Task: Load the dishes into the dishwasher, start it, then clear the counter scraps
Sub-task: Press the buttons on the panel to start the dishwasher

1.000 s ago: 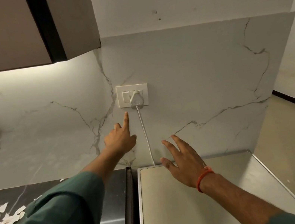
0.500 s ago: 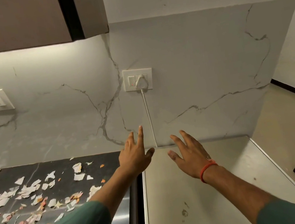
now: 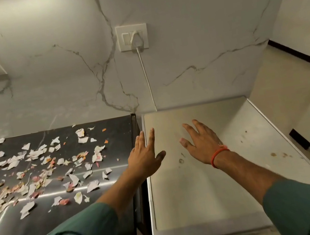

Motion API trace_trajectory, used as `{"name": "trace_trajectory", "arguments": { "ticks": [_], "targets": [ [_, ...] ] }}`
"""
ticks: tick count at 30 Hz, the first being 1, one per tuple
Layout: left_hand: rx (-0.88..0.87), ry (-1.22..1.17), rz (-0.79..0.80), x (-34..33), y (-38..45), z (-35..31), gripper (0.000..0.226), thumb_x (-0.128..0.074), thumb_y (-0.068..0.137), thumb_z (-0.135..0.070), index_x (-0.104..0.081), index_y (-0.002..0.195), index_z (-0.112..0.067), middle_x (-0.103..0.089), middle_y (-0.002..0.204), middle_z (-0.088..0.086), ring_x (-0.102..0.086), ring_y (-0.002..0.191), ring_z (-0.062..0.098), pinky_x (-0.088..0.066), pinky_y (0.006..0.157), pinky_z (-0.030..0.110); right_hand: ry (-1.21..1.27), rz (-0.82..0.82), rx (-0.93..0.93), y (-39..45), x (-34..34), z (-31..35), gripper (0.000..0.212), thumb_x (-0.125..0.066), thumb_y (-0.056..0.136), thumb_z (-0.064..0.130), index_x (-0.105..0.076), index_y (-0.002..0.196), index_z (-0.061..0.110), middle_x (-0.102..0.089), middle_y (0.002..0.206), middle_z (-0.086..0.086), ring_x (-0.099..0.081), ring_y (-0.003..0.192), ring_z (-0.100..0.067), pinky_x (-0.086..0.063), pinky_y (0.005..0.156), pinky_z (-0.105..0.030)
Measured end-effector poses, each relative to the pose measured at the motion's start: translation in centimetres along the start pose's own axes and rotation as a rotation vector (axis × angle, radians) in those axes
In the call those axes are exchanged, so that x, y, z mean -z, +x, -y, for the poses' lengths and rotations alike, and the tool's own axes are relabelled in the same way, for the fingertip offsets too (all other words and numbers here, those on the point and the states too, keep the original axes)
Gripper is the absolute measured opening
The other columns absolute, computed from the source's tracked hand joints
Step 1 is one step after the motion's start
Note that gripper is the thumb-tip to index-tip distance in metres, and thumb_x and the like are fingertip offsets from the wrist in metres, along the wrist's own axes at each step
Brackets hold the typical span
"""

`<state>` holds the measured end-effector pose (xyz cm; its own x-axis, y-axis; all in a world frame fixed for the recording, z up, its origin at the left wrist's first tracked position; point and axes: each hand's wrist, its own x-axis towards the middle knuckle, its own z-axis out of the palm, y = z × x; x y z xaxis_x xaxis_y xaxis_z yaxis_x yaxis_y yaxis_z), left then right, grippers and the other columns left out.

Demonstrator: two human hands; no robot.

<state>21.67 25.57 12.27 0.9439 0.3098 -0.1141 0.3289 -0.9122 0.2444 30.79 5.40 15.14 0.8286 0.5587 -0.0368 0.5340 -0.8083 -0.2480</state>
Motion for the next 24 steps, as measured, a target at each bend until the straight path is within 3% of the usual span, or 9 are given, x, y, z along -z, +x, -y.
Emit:
{"name": "trace_trajectory", "arguments": {
  "ticks": [13,24],
  "targets": [
    [0.027,0.077,0.041,-4.1,-13.1,-4.0,0.089,-0.041,0.102,-0.06,0.022,0.159,-0.033,0.017,0.17,0.011,0.01,0.158,0.031,-0.014,0.126,0.051,0.009,0.056,0.05,-12.4,-2.1,-3.8,0.065,-0.029,0.103,0.057,-0.018,0.159,0.027,-0.008,0.167,-0.01,-0.01,0.153,-0.03,-0.014,0.124,-0.046],
    [0.109,0.059,0.043,-8.1,-23.4,-6.0,0.089,-0.049,0.102,-0.053,0.014,0.161,-0.033,0.008,0.171,0.012,0.002,0.158,0.032,-0.019,0.126,0.052,0.018,0.144,0.093,-19.9,-4.9,-5.1,0.066,-0.03,0.102,0.058,-0.018,0.159,0.027,-0.01,0.167,-0.011,-0.011,0.153,-0.031,-0.014,0.124,-0.048]
  ]
}}
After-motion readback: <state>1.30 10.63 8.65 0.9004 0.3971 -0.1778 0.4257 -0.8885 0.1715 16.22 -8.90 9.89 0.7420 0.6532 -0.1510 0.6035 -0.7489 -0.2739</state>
